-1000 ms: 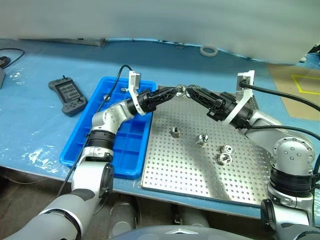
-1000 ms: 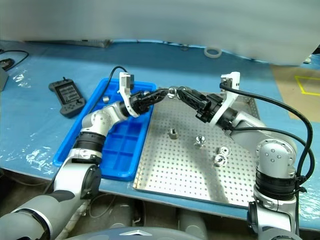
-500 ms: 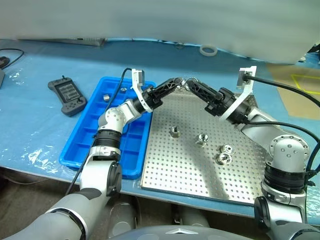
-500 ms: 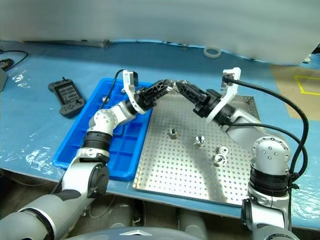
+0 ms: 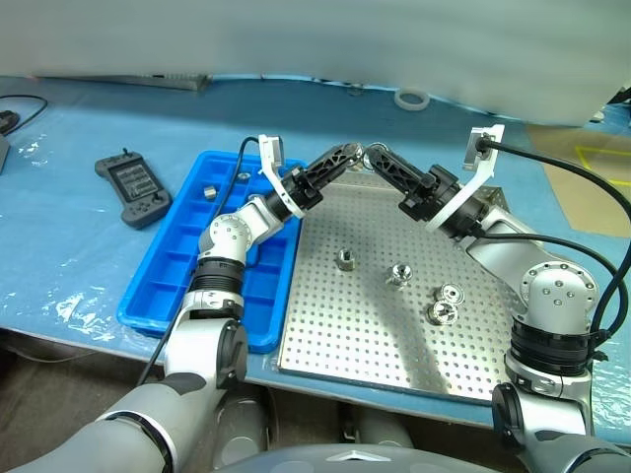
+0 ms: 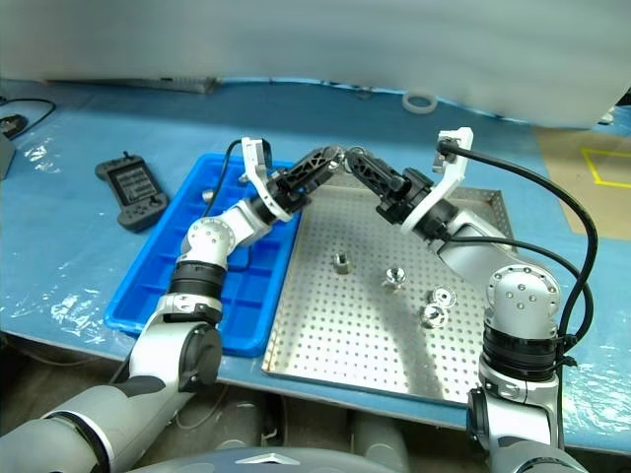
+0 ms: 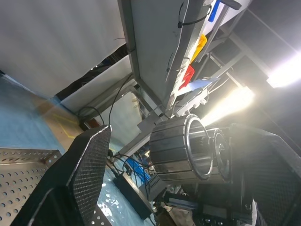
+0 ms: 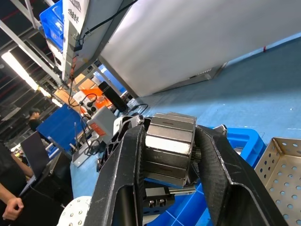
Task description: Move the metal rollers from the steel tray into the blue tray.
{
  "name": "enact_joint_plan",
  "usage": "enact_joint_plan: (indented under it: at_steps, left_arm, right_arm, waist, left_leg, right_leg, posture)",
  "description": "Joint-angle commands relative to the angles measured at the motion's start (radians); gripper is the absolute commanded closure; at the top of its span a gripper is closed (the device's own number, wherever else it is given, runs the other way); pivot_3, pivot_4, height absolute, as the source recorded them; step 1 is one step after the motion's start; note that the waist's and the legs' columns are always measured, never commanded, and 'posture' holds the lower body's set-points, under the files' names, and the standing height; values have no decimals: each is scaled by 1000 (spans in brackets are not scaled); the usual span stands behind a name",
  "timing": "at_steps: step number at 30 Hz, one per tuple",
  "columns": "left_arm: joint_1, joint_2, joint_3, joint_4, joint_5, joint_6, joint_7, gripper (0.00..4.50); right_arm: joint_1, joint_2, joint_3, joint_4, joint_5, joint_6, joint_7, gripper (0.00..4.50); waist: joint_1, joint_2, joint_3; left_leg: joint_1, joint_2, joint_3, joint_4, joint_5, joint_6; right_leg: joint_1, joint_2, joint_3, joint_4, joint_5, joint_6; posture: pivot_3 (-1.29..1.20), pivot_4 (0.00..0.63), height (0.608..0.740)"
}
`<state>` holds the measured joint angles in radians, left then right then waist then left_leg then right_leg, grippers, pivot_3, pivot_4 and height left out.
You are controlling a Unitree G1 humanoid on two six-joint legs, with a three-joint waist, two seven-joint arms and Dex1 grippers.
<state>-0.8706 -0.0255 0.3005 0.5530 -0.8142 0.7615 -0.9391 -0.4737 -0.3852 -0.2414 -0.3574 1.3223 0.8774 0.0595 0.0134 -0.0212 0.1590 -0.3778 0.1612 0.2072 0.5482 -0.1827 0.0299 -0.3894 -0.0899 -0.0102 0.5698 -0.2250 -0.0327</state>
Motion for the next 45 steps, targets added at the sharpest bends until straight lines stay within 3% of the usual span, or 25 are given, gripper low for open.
enact_joint_plan:
  at_steps: [1, 6, 19, 28, 34, 39, 45]
  left_arm:
    - [-23, -6, 2, -27, -22, -7, 7, 823]
    - [-27, -4, -5, -20, -9, -20, 14, 2411]
    - [-24, 5, -14, -47, 2, -57, 3, 2411]
    - [-80, 122, 32, -49, 12, -145, 16, 2411]
    - [-68, 180, 11, -34, 16, -107, -12, 2411]
    - [-94, 166, 119, 65, -106, 39, 68, 2411]
    - [-43, 95, 161, 88, -147, 78, 132, 2411]
  right_arm:
    - [-15, -5, -21, -27, 20, -25, -2, 3237]
    - [-15, -6, -21, -26, 23, -24, -8, 3237]
    - [-18, 2, -20, -15, 23, -28, -24, 3237]
    - [-9, 5, -17, -5, 11, -32, -27, 3237]
    - [-17, 14, -10, 10, 1, -39, -22, 3237]
    - [-30, 23, -24, 8, 21, -54, -20, 3237]
    - [-40, 44, -58, 5, 80, -83, -51, 3237]
  waist:
    - [0, 0, 0]
    - [0, 0, 0]
    - [0, 0, 0]
    - [-1, 0, 0]
    - [2, 0, 0]
    - [1, 0, 0]
    - [2, 0, 0]
  left_leg:
    - [0, 0, 0, 0, 0, 0]
    - [0, 0, 0, 0, 0, 0]
    - [0, 0, 0, 0, 0, 0]
    - [0, 0, 0, 0, 0, 0]
    - [0, 0, 0, 0, 0, 0]
    - [-1, 0, 0, 0, 0, -1]
    - [0, 0, 0, 1, 0, -1]
  right_leg:
    - [0, 0, 0, 0, 0, 0]
    - [0, 0, 0, 0, 0, 0]
    - [0, 0, 0, 0, 0, 0]
    - [0, 0, 0, 0, 0, 0]
    - [0, 0, 0, 0, 0, 0]
    - [0, 0, 0, 0, 0, 0]
    - [0, 0, 0, 1, 0, 0]
  posture:
    - [-346, 150, 740]
    - [-345, 150, 740]
    - [-342, 150, 740]
    - [-333, 150, 740]
    - [-325, 150, 740]
    - [-324, 150, 740]
    - [-332, 150, 740]
